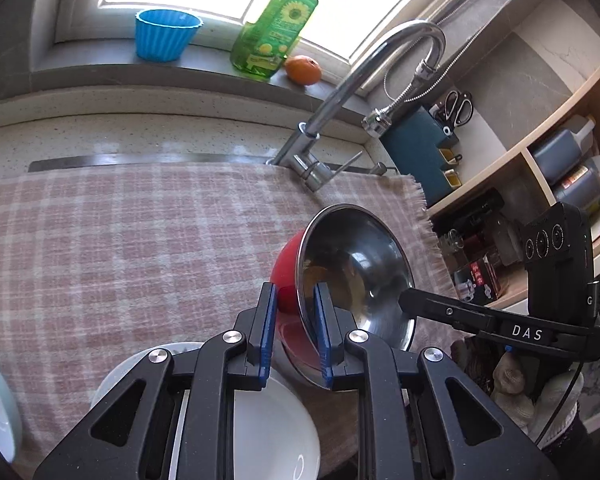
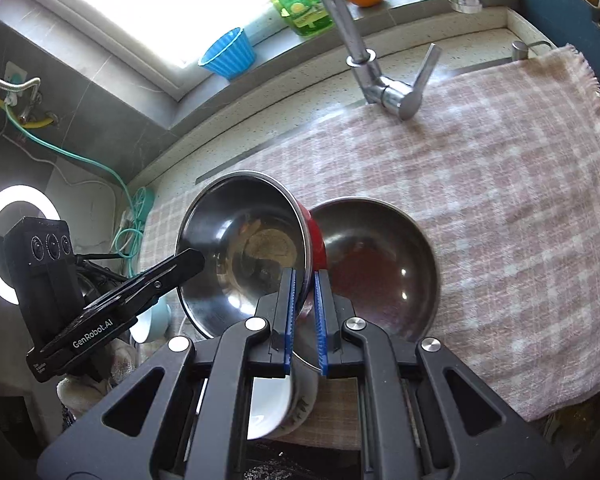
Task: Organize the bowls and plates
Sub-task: 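Carry the red-bottomed bowl and lower it into the large steel bowl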
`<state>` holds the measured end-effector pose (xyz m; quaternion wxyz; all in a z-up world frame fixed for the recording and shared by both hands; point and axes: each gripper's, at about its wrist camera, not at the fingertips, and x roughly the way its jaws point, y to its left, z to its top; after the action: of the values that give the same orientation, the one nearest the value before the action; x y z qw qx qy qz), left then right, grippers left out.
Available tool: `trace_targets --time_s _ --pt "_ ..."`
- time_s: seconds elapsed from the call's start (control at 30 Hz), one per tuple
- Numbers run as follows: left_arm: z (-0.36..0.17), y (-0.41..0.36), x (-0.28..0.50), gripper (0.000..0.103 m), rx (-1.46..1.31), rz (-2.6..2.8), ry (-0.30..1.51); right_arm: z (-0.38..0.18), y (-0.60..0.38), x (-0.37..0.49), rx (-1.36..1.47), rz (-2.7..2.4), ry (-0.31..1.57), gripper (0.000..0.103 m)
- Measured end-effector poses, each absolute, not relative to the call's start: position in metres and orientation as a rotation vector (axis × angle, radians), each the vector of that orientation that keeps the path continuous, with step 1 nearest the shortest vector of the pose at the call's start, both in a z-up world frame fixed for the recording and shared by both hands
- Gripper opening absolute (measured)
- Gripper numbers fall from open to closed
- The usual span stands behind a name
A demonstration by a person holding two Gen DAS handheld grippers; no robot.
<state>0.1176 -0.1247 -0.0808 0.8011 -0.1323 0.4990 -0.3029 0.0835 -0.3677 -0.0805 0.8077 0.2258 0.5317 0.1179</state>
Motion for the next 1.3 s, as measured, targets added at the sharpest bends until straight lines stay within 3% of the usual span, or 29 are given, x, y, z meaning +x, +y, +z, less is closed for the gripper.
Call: trace_targets --time_s 0.63,1.3 --pt "-0.117 -0.181 0.111 0.017 -0.098 -0.659 1.176 -0.132 -0.397 0.078 0.436 0.141 1.229 0.009" --pt "-0.125 -0.188 0.114 0.017 -0.048 -0.638 1.197 -0.140 -0.393 0.084 0.401 0.133 1.247 0.012"
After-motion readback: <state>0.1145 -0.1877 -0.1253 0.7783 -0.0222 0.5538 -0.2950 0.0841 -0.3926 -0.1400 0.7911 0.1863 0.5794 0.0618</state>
